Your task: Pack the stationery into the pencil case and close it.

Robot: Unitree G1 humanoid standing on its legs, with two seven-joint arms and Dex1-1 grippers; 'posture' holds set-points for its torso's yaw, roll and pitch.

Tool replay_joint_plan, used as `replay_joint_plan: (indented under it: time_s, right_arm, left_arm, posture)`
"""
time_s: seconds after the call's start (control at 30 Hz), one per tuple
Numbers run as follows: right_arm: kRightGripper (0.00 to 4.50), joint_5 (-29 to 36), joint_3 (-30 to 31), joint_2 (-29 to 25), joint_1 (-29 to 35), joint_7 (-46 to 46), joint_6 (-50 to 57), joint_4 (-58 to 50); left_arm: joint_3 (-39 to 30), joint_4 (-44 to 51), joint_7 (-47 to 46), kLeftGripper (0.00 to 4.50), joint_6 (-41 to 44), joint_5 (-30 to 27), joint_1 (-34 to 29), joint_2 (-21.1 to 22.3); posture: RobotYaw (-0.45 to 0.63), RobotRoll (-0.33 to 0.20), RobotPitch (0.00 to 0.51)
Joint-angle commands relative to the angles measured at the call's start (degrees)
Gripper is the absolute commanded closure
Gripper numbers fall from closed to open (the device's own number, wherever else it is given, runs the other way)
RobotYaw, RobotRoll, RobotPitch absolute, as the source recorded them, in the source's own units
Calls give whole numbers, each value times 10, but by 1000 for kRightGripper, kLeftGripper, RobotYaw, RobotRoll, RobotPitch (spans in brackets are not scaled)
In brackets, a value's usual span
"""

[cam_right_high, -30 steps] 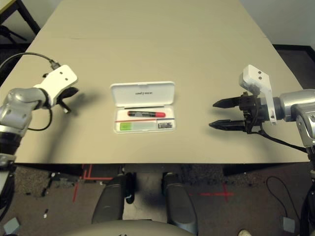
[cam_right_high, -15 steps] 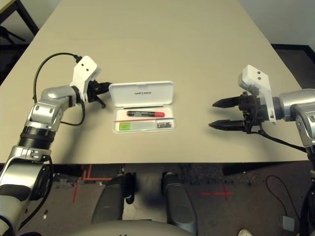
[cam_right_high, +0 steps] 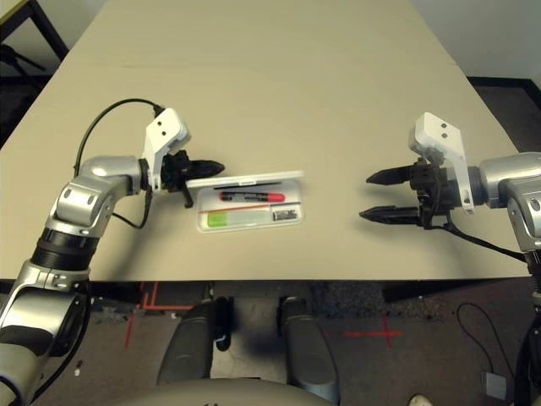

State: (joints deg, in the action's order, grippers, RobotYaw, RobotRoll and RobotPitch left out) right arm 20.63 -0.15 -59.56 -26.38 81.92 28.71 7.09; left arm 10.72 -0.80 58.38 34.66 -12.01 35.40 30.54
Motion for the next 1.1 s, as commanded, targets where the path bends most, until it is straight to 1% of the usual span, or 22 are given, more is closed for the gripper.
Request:
replay_joint_plan:
  time_s: [0.03, 0.13, 0.57, 0.73, 0.8, 0.87, 1.0, 1.1]
  right_arm:
    - [0, -9, 14, 6, -5, 1, -9, 7]
    - [0, -13, 18, 9, -5, 0, -13, 8]
    - [0, -21, 24, 13, -5, -3, -20, 10]
    - [0, -27, 29, 19, -6, -3, -22, 10]
    - [0, -28, 30, 22, -7, -5, -24, 11]
    - [0, -29, 28, 29, -8, -9, -31, 14]
    - [0, -19, 11, 59, -14, -32, -43, 21]
    - [0, 8, -20, 98, -19, -62, -46, 26]
  left_arm:
    - [51, 20, 39, 4468, 8, -4, -24, 8]
    - [71, 22, 51, 4468, -7, 4, -35, 11]
    - [97, 28, 56, 4468, -22, 14, -48, 13]
    - [130, 17, 42, 4468, -17, 52, -52, 33]
    - [135, 16, 39, 4468, -16, 57, -54, 38]
    - [121, 20, 31, 4468, -15, 46, -56, 30]
    - [35, 42, -6, 4468, -13, -19, -67, -15]
    - [-42, 67, -36, 3855, -10, -75, -82, -43]
  posture:
    - [-2, 0, 185]
    - [-2, 0, 185]
    - [0, 0, 183]
    - [1, 0, 184]
    - [1, 0, 184]
    - [1, 0, 184]
    - [-4, 0, 189]
    - [-4, 0, 190]
